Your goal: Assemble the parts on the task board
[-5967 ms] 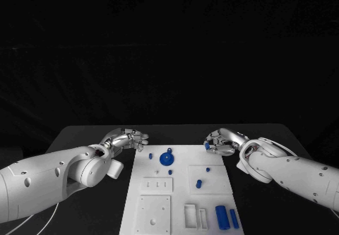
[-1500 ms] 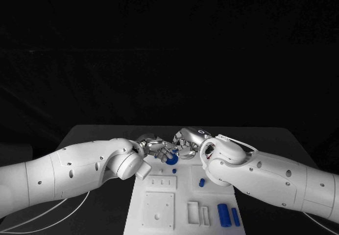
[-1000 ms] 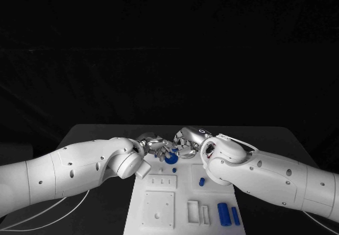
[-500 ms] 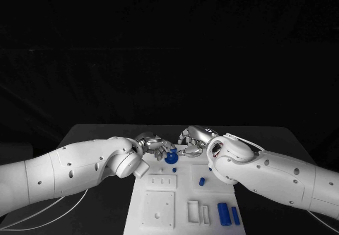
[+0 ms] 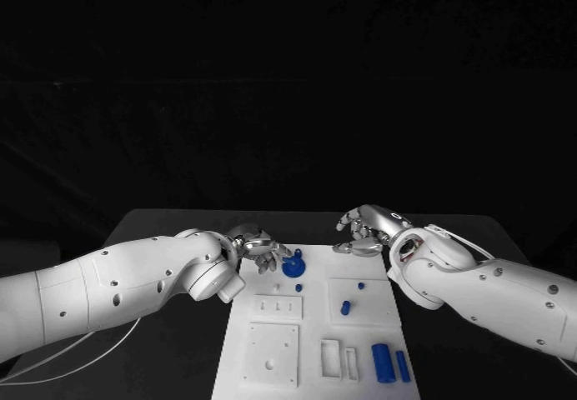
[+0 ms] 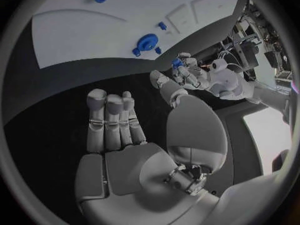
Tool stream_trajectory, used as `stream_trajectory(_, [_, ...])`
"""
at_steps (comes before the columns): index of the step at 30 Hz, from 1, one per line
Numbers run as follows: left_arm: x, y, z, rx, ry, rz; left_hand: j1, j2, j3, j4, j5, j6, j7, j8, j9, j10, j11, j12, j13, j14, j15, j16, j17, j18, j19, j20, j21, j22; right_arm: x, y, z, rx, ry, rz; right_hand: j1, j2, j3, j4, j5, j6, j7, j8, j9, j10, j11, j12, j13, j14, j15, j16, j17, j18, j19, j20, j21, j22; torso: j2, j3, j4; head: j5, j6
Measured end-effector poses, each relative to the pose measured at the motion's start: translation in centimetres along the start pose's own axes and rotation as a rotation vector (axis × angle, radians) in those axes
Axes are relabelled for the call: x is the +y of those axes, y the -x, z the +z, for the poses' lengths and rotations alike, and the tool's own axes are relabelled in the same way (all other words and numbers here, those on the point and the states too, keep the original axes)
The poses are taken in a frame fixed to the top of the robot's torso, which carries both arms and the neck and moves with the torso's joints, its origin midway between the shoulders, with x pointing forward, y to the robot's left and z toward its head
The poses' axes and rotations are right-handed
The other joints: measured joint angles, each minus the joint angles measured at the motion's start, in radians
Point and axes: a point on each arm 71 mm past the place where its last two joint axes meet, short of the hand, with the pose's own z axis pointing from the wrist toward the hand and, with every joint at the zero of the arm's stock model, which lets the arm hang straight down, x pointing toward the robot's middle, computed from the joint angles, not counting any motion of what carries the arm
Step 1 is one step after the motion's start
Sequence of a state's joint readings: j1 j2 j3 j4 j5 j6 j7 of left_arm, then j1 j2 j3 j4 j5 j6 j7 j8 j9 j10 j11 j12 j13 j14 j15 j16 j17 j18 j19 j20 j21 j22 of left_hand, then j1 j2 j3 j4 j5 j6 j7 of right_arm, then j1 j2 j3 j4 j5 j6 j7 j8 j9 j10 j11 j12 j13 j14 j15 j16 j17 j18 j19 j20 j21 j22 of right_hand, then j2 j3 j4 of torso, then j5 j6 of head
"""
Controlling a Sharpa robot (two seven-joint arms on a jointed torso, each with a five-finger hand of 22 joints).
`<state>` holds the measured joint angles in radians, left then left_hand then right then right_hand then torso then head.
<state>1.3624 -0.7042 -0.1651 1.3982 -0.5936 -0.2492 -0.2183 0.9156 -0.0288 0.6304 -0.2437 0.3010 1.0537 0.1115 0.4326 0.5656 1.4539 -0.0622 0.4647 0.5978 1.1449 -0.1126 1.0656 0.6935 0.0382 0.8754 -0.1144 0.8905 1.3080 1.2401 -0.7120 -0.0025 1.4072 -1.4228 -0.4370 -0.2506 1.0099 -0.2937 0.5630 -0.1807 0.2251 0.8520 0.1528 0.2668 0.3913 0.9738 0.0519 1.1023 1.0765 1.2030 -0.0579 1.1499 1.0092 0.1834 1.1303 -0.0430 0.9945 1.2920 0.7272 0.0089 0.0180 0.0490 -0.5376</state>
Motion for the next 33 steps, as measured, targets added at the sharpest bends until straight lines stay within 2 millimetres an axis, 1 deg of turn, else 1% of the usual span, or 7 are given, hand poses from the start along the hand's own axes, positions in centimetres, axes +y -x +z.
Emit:
stream_trajectory(6, [0.0, -0.3, -0.6, -0.006, 0.004, 0.129, 0.006, -0.005, 0.0, 0.0, 0.005, 0.0, 0.0, -0.006, 0.007, 0.0, 0.0, 0.004, 0.0, 0.0, 0.0, 0.004, -0.001, 0.0, 0.0, 0.0, 0.004, 0.0, -2.4, 1.4, -0.5, -0.045, -0.036, 0.044, 0.015, 0.002, 0.003, 0.012, 0.015, -0.002, 0.001, 0.002, 0.005, -0.002, -0.002, -0.003, -0.017, -0.009, -0.002, -0.003, -0.007, 0.0, -0.007, 0.007, -0.008, 0.0, -0.001, 0.0019, -0.0022, 0.007, -0.011])
stream_trajectory(13, [0.2, -1.3, -1.3, -0.025, 0.011, 0.274, 0.01, -0.009, 0.0, 0.0, 0.005, 0.006, 0.001, -0.011, 0.008, 0.0, 0.0, 0.009, 0.0, 0.0, 0.0, 0.011, -0.004, 0.0, -0.007, 0.0, 0.01, 0.0, -3.9, 3.5, 0.0, -0.085, -0.091, 0.141, 0.024, 0.011, 0.007, 0.032, 0.041, -0.014, 0.008, 0.02, 0.019, -0.021, 0.001, -0.094, -0.141, -0.076, 0.003, -0.088, -0.081, 0.003, -0.089, 0.049, -0.089, -0.019, -0.002, 0.0026, -0.0032, 0.013, -0.03])
stream_trajectory(19, [1.2, -2.1, -2.2, -0.031, 0.033, 0.341, 0.019, -0.019, 0.009, 0.009, 0.006, 0.014, -0.002, -0.022, 0.008, 0.009, -0.009, 0.027, 0.002, 0.016, -0.016, 0.031, -0.009, 0.0, -0.007, 0.001, 0.035, 0.0, -5.1, 4.5, 0.5, -0.099, -0.14, 0.233, 0.024, 0.011, 0.007, 0.04, 0.05, -0.016, 0.011, 0.026, 0.025, -0.047, 0.007, -0.159, -0.237, -0.12, 0.012, -0.157, -0.149, 0.026, -0.145, 0.084, -0.163, -0.045, -0.004, 0.0033, -0.0016, 0.013, -0.046])
stream_trajectory(23, [2.1, -2.7, -2.9, -0.025, 0.049, 0.369, 0.019, -0.019, 0.008, 0.015, 0.037, 0.017, -0.005, -0.032, 0.009, 0.017, -0.017, 0.054, 0.011, 0.025, -0.023, 0.057, -0.009, 0.0, 0.008, -0.003, 0.06, 0.0, -5.3, 5.4, 1.2, -0.116, -0.155, 0.282, 0.028, 0.015, -0.001, 0.037, 0.062, -0.016, 0.011, 0.028, 0.027, -0.047, 0.007, -0.162, -0.264, -0.12, 0.012, -0.162, -0.165, 0.033, -0.15, 0.09, -0.175, -0.048, -0.004, 0.0044, -0.0011, 0.014, -0.056])
stream_trajectory(30, [2.5, -2.8, -3.7, -0.061, 0.05, 0.376, 0.018, -0.019, 0.008, 0.018, 0.052, 0.019, -0.007, -0.044, 0.014, 0.017, -0.017, 0.076, 0.018, 0.028, -0.023, 0.074, -0.012, 0.0, 0.008, -0.003, 0.074, 0.0, -5.5, 6.1, 1.6, -0.131, -0.157, 0.317, 0.033, 0.02, -0.005, 0.036, 0.069, -0.016, 0.011, 0.028, 0.028, -0.05, 0.011, -0.162, -0.28, -0.123, 0.016, -0.163, -0.174, 0.034, -0.15, 0.093, -0.182, -0.048, -0.004, 0.005, -0.001, 0.016, -0.072])
stream_trajectory(32, [3.0, -2.9, -4.0, -0.071, 0.054, 0.37, 0.017, -0.031, 0.012, 0.03, 0.07, 0.02, -0.008, -0.05, 0.075, 0.017, -0.017, 0.084, 0.02, 0.026, -0.025, 0.081, -0.015, 0.0, 0.008, -0.003, 0.077, 0.0, -5.5, 6.1, 1.7, -0.131, -0.156, 0.323, 0.033, 0.02, -0.005, 0.036, 0.073, -0.016, 0.011, 0.028, 0.028, -0.05, 0.011, -0.162, -0.283, -0.123, 0.016, -0.163, -0.176, 0.04, -0.148, 0.095, -0.184, -0.048, -0.004, 0.005, -0.0003, 0.017, -0.076])
stream_trajectory(33, [3.2, -2.9, -4.1, -0.079, 0.057, 0.367, 0.016, -0.032, 0.014, 0.031, 0.071, 0.02, -0.008, -0.05, 0.075, 0.017, -0.017, 0.084, 0.02, 0.024, -0.027, 0.081, -0.015, 0.0, 0.008, -0.003, 0.077, 0.0, -5.4, 6.1, 1.7, -0.131, -0.153, 0.326, 0.033, 0.02, -0.005, 0.036, 0.076, -0.016, 0.011, 0.028, 0.028, -0.05, 0.011, -0.162, -0.285, -0.123, 0.016, -0.163, -0.176, 0.04, -0.148, 0.095, -0.186, -0.048, -0.004, 0.005, 0.0, 0.017, -0.077])
